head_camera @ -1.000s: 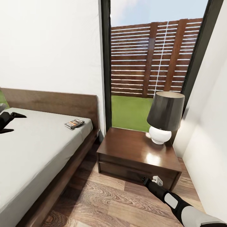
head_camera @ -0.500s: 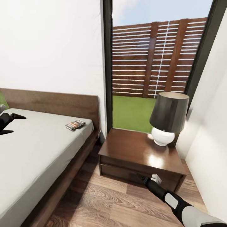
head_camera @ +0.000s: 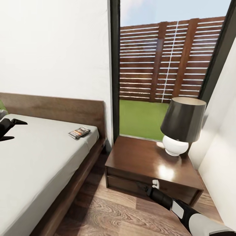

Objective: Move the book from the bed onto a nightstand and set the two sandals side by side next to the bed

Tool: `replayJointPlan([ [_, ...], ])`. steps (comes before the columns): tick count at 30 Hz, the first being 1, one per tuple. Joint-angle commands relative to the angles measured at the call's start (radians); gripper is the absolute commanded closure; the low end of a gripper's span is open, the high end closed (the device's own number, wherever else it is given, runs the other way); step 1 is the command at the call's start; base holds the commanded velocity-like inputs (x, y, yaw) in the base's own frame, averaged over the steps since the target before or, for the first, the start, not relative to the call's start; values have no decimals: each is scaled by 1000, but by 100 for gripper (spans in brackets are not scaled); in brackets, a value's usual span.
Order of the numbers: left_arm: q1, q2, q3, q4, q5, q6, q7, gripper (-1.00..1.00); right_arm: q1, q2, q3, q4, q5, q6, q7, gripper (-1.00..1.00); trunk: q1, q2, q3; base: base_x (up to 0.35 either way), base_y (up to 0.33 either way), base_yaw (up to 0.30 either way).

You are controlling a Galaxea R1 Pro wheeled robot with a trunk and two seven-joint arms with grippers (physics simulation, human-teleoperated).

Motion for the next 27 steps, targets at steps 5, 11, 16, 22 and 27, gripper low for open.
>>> replayJointPlan([
  [5,-1,1,-3,0,10,-1,10,-100,0,-8,10,-1,2,11,55,-100,0,0,-1,151,15,0],
  [11,0,0,-12,1,10,-1,11,-100,0,-26,9,-1,-1,13,78,-100,0,0,-1,138,5,0],
  [16,0,-1,-31,1,9,-1,12,-100,0,-34,6,3,-5,13,84,-100,0,0,-1,129,1,0],
  [22,0,-1,-40,1,7,-1,12,-100,0,-37,0,5,-13,13,88,-100,0,0,-1,74,0,0],
  [27,0,-1,-41,2,6,-1,12,-100,0,-37,-1,5,-16,13,89,-100,0,0,-1,16,0,0],
])
